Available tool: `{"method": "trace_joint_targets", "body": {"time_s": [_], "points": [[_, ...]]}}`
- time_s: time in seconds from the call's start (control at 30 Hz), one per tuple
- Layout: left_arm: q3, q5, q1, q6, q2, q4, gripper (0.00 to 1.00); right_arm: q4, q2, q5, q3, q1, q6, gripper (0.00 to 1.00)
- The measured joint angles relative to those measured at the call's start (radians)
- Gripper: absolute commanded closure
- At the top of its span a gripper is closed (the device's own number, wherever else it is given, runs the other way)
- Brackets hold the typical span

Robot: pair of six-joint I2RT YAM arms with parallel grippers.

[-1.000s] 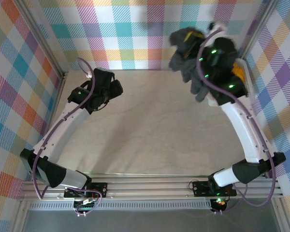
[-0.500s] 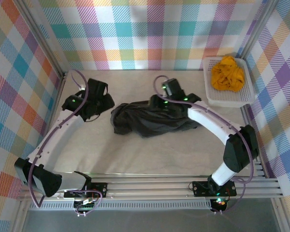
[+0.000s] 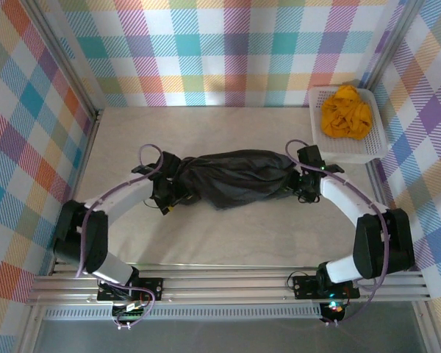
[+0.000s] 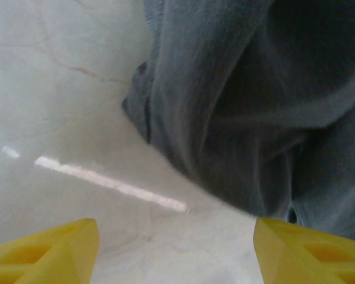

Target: Fold and stack the t-shirts

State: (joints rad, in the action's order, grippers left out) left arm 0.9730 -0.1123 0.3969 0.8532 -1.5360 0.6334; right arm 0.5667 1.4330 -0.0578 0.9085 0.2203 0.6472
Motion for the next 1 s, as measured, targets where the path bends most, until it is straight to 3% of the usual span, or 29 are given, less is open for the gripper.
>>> {"method": "trace_joint_targets", "body": {"time_s": [0.07,0.17,0.2,0.33,0.37,0.57,0.73,1.0], "points": [[0.008,-0.005,0.000,0.010,-0.056,-0.040,0.48,-0.014,0.025,0.006,0.001,-0.023,-0.001,0.38],[0.033,-0.006,0.000,0.019,-0.127,-0.081,0.93,-0.028,0.100,0.019,0.024,-0.040,-0.006,0.46],[0.042,-0.005,0.000,0.018,-0.143,-0.089,1.00,-0.033,0.131,0.026,0.037,-0.044,-0.006,0.52],[0.074,0.018,-0.007,0.012,-0.150,-0.087,1.00,-0.043,0.226,0.044,0.093,-0.050,-0.004,0.98],[0.079,0.024,-0.013,0.011,-0.143,-0.087,1.00,-0.043,0.232,0.044,0.102,-0.050,-0.001,1.00],[0.168,0.043,-0.097,-0.009,-0.010,-0.019,1.00,-0.022,0.135,0.017,0.190,-0.050,-0.002,1.00],[0.307,0.018,-0.201,-0.021,0.096,0.012,1.00,-0.004,0.039,-0.032,0.383,-0.050,-0.028,1.00],[0.503,-0.063,-0.332,-0.038,0.126,0.054,1.00,0.005,-0.027,-0.066,0.614,-0.050,-0.087,1.00]]}}
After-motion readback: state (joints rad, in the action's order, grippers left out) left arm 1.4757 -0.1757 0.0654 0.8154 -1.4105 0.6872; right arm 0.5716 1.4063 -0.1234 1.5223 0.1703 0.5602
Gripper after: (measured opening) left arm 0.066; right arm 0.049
